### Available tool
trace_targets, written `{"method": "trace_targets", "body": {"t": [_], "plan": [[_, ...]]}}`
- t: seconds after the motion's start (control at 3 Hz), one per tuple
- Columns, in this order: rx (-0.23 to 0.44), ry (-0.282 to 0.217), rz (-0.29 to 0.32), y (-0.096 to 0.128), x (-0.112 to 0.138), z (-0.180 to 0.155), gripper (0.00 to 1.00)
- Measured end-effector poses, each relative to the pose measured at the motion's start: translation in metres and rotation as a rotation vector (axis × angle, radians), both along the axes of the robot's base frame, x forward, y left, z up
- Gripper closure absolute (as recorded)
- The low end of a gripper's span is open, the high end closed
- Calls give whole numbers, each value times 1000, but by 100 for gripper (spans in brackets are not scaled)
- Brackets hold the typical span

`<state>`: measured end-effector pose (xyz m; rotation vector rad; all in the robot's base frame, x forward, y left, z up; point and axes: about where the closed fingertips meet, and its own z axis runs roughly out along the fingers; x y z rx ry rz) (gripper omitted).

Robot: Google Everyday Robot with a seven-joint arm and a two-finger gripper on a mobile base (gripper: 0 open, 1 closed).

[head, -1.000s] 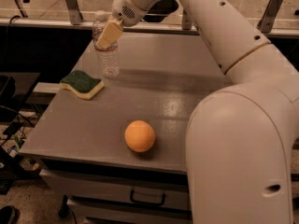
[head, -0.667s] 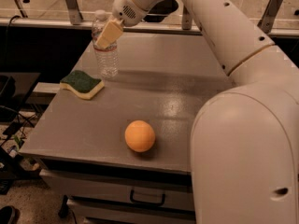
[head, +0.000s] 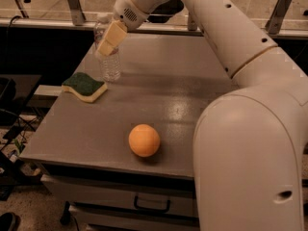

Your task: Move water bottle near sponge

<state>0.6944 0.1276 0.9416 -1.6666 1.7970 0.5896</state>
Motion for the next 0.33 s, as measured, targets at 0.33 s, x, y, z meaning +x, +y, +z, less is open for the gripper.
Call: {"method": "trace_targets", "body": {"t": [0.33], "plan": [[0,0,0,0,0,0,0]]}}
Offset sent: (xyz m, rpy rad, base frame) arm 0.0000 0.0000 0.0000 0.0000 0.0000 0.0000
